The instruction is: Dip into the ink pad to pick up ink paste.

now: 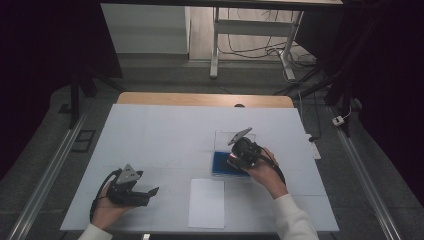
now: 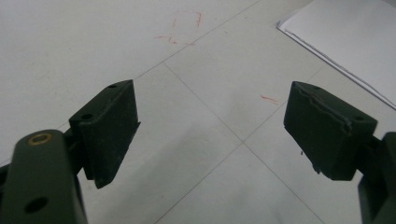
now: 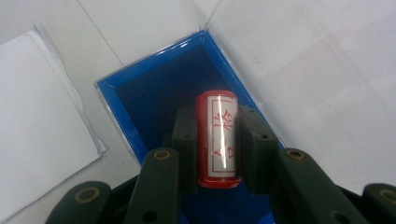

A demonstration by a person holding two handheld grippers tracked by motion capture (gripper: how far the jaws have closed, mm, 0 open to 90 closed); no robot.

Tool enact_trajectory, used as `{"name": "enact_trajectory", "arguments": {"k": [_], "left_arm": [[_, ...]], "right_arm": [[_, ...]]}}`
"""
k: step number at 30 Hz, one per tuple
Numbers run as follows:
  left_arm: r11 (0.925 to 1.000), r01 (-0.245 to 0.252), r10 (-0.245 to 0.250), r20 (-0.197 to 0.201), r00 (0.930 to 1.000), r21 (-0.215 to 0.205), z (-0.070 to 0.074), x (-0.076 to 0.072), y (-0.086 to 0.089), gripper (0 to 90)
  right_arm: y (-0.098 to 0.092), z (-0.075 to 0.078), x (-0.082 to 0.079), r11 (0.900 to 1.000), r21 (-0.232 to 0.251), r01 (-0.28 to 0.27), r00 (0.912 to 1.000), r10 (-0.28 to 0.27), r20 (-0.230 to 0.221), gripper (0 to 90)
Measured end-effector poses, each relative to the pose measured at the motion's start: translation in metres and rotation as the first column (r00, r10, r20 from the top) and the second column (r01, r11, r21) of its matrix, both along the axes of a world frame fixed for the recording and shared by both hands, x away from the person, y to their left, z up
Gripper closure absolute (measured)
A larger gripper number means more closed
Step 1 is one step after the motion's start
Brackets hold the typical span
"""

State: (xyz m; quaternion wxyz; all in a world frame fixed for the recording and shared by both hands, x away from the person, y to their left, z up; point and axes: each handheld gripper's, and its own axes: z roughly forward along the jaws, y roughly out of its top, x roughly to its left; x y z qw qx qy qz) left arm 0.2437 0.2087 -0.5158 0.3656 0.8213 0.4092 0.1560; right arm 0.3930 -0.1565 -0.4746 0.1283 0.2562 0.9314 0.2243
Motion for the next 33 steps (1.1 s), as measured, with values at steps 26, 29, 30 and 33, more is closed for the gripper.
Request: {"name": "enact_trajectory", "arguments": {"k": [26, 29, 30, 33], "left_arm": [[1.0000, -0.003, 0.003, 0.002, 1.0000, 0.003, 0.0001, 0.0000, 0.0001, 18.0], [1.0000, -0.006, 0.006, 0.000, 1.0000, 0.001, -0.0001, 0.0007, 0.0010, 18.0], [1.0000, -0.007, 0.007, -0.002, 1.0000, 0.002, -0.0004, 0.0013, 0.0012, 18.0], [1.0000, -0.006, 0.006, -0.003, 1.0000, 0.004, -0.0012, 0.0020, 0.0009, 18.0]], "right_arm": [[0.0000, -0.0009, -0.0029, 1.000, -0.002, -0.007, 0.9997, 0.007, 0.025, 69.7], [0.0011, 0.0006, -0.0046, 1.000, -0.004, -0.012, 0.9990, 0.012, 0.043, 69.6], [0.0000, 0.0022, -0.0047, 1.000, 0.005, -0.017, 0.9988, 0.017, 0.047, 69.5], [-0.0014, 0.0026, -0.0041, 1.000, 0.017, -0.016, 0.9990, 0.016, 0.042, 69.4]]}}
